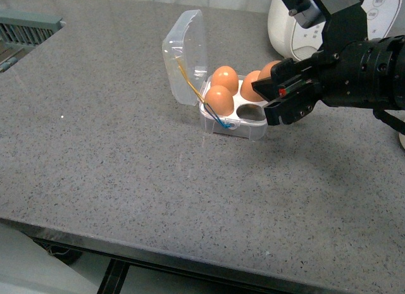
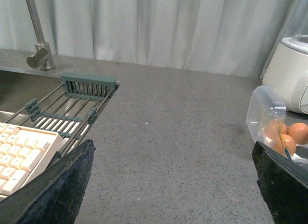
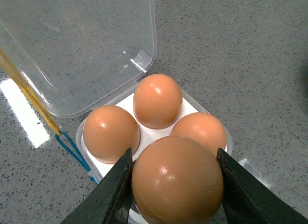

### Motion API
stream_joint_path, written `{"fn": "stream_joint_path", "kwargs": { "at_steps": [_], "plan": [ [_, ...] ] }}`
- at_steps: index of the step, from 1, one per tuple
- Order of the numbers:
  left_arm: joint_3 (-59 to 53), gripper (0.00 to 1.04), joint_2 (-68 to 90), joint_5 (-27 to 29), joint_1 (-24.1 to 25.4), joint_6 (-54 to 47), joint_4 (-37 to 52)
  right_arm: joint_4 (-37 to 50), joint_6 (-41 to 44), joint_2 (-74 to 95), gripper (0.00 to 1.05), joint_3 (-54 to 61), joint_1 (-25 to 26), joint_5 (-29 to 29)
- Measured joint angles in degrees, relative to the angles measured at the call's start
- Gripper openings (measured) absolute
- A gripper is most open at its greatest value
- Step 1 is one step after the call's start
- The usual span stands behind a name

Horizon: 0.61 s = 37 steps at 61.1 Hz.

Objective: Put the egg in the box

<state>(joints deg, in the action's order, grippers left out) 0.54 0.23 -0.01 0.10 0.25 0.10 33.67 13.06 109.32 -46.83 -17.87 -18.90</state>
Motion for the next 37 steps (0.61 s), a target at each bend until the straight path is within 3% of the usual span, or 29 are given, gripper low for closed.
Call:
{"fn": "stream_joint_path", "kwargs": {
  "at_steps": [22,27,37],
  "plan": [
    [0.0,0.98,0.0,0.0,0.0,0.0,0.0,0.83,-0.9,3.98,0.43,-1.03,-2.21,1.7],
    [0.0,0.98,0.0,0.0,0.0,0.0,0.0,1.97,-0.94,4.28,0.54,-1.03,-2.34,3.26],
    [0.0,0.98,0.0,0.0,0.0,0.0,0.0,6.03,-2.69,3.39,0.86,0.09,-0.2,7.78]
  ]
}}
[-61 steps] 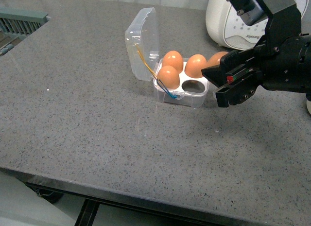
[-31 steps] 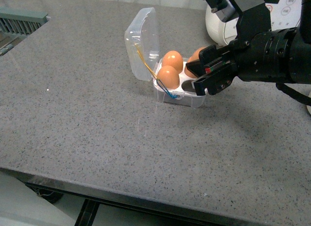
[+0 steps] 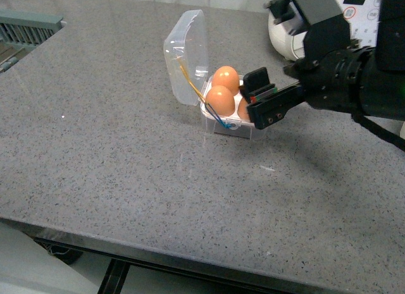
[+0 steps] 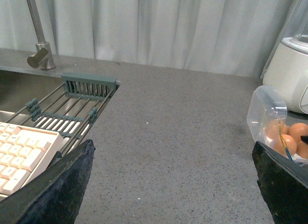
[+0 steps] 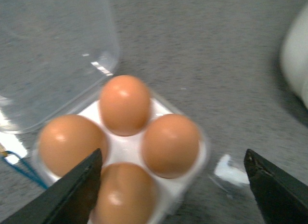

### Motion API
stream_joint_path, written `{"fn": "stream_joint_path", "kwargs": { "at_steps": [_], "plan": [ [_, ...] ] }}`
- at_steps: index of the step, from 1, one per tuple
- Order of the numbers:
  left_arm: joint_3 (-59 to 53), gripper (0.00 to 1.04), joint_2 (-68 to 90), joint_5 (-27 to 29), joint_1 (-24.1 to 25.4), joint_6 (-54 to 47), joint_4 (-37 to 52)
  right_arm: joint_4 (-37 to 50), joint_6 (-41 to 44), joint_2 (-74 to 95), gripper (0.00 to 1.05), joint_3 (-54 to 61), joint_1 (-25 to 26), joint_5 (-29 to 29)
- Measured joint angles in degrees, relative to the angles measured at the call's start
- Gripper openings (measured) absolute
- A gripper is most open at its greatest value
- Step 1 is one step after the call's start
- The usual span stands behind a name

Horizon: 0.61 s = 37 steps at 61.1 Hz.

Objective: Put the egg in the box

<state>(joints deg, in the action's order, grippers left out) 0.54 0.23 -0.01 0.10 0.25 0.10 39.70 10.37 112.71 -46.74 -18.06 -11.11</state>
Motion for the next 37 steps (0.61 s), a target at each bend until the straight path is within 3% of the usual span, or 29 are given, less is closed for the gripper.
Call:
{"fn": "stream_joint_path", "kwargs": {
  "at_steps": [3,11,35,37],
  "plan": [
    [0.0,0.98,0.0,0.0,0.0,0.0,0.0,2.03,-1.86,-1.99,0.97,2.01,2.08,3.74],
    [0.0,0.98,0.0,0.0,0.0,0.0,0.0,6.05,-4.83,-10.01,0.95,9.18,6.69,9.53],
    [0.0,0.98,0.0,0.0,0.0,0.0,0.0,2.82,-8.07,-35.67,0.95,28.17,10.67,11.82],
    [0.0,0.98,0.0,0.0,0.0,0.0,0.0,10.08,-8.7,-37.38,0.88,31.95,10.95,15.26]
  ]
}}
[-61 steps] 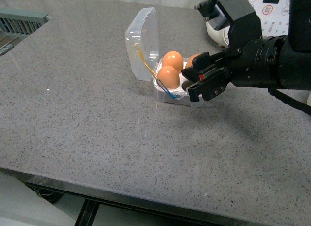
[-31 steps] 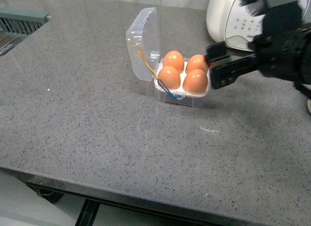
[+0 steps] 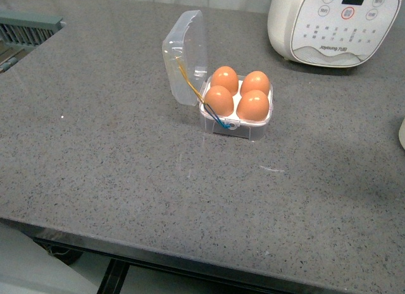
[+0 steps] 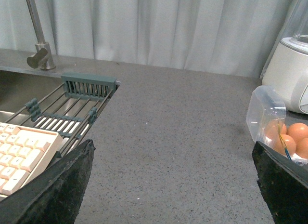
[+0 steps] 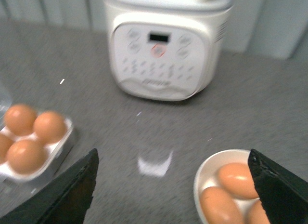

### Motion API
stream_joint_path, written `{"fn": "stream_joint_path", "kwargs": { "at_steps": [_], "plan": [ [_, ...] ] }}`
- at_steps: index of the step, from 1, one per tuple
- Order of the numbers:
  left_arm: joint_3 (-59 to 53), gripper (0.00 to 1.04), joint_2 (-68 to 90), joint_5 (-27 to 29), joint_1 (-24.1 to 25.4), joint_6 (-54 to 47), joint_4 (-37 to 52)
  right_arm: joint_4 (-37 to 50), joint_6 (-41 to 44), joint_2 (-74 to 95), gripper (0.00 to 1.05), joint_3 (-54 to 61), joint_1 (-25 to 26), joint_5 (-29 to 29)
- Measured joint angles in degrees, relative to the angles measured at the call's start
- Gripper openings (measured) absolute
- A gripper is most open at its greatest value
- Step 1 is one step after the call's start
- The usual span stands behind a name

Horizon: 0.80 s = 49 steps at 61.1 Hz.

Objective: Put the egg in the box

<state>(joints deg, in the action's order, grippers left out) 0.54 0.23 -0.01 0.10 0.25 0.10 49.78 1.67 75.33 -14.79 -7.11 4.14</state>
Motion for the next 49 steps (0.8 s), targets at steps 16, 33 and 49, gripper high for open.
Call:
{"fn": "stream_joint_path", "kwargs": {
  "at_steps": [16,33,49],
  "plan": [
    [0.0,0.98,-0.04,0.0,0.0,0.0,-0.07,5.81,-0.72,-14.23,0.38,10.36,3.13,-0.61],
    [0.0,0.98,-0.04,0.0,0.0,0.0,-0.07,-3.85,-1.01,-26.8,0.01,13.14,6.95,-4.02],
    [0.0,0.98,-0.04,0.02,0.0,0.0,-0.07,-15.5,-1.09,-40.19,0.01,14.43,6.97,-4.04]
  ]
}}
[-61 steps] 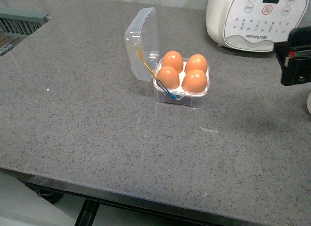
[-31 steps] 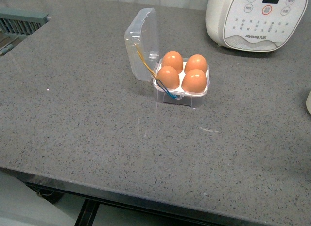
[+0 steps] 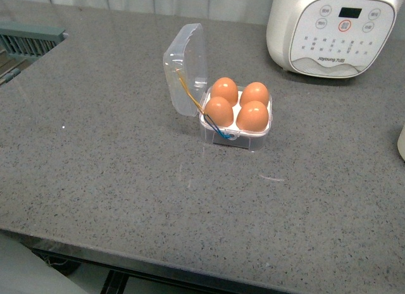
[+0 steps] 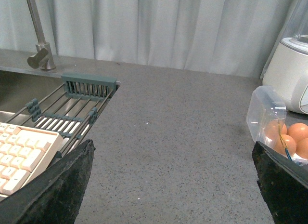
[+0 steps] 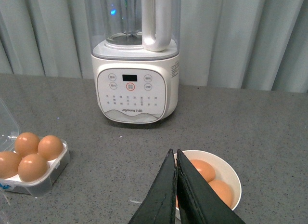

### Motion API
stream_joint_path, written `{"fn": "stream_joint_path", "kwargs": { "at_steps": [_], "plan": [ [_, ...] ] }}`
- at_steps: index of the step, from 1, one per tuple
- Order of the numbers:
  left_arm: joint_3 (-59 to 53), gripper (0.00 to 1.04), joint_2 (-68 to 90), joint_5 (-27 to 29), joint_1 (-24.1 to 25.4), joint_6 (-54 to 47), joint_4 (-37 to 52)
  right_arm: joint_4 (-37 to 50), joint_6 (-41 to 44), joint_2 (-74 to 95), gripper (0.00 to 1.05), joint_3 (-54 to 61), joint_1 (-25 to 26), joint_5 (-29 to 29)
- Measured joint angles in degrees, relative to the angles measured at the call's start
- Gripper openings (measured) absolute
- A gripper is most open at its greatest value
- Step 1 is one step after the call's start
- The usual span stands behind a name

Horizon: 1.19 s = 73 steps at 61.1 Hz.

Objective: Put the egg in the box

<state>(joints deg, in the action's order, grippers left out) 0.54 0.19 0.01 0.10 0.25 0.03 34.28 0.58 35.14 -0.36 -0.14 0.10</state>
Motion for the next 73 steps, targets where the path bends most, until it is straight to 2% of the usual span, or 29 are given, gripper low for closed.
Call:
{"fn": "stream_joint_path", "kwargs": {
  "at_steps": [31,64,68,73],
  "plan": [
    [0.0,0.98,0.0,0.0,0.0,0.0,0.0,-14.78,0.0,-15.76,0.01,0.02,0.0,0.0],
    [0.0,0.98,0.0,0.0,0.0,0.0,0.0,-24.24,0.0,-25.29,0.01,0.02,0.0,0.0],
    [0.0,0.98,0.0,0.0,0.0,0.0,0.0,-31.26,0.0,-30.51,0.01,0.0,0.0,-0.04],
    [0.0,0.98,0.0,0.0,0.0,0.0,0.0,-33.99,0.0,-34.14,0.01,0.0,0.0,-0.09]
  ]
}}
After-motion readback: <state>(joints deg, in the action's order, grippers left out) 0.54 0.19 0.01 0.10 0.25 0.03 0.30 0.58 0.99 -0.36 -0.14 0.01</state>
